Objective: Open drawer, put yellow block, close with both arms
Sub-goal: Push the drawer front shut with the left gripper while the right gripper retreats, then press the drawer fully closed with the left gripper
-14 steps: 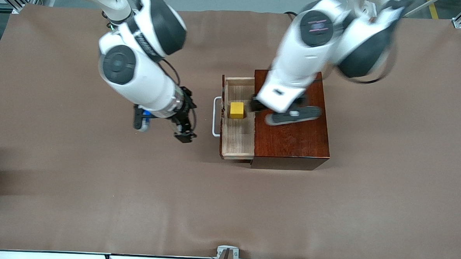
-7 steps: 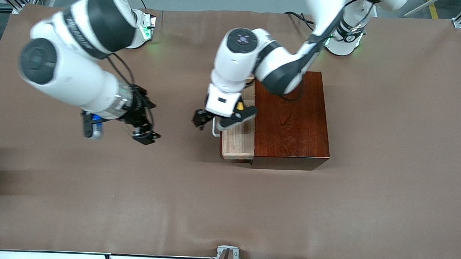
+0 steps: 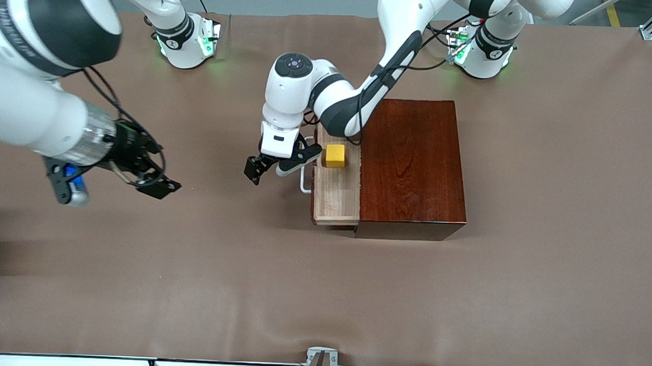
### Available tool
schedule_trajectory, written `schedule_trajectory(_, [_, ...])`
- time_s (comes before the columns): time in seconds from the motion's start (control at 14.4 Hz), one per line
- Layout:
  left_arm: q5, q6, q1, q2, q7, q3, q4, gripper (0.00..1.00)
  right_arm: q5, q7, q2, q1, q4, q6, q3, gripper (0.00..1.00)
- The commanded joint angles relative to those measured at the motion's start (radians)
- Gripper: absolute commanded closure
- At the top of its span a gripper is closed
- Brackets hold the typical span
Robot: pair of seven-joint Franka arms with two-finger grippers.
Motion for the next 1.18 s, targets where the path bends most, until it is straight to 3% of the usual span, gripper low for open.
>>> schedule_trajectory(0.0, [0.018, -0.079, -0.051, 0.027, -0.086, 0.072, 0.042, 0.00, -0.012, -0.167, -0.025, -0.073, 0.000, -0.049, 0.017, 0.00])
schedule_trajectory(0.42, [0.019, -0.355, -0.040, -0.028, -0.088, 0.126, 0.034, 0.00, -0.069, -0.561, -0.074, -0.189, -0.003, -0.099, 0.017, 0.00])
schedule_trajectory(0.76, [0.030, -0.544, 0.015, -0.042, -0.092, 0.131, 0.015, 0.00, -0.139, -0.767, -0.101, -0.202, -0.006, -0.139, 0.016, 0.00])
schedule_trajectory(1.11, [0.032, -0.582, 0.020, -0.045, -0.085, 0.149, 0.019, 0.00, -0.149, -1.023, -0.112, -0.249, -0.009, -0.139, 0.016, 0.00])
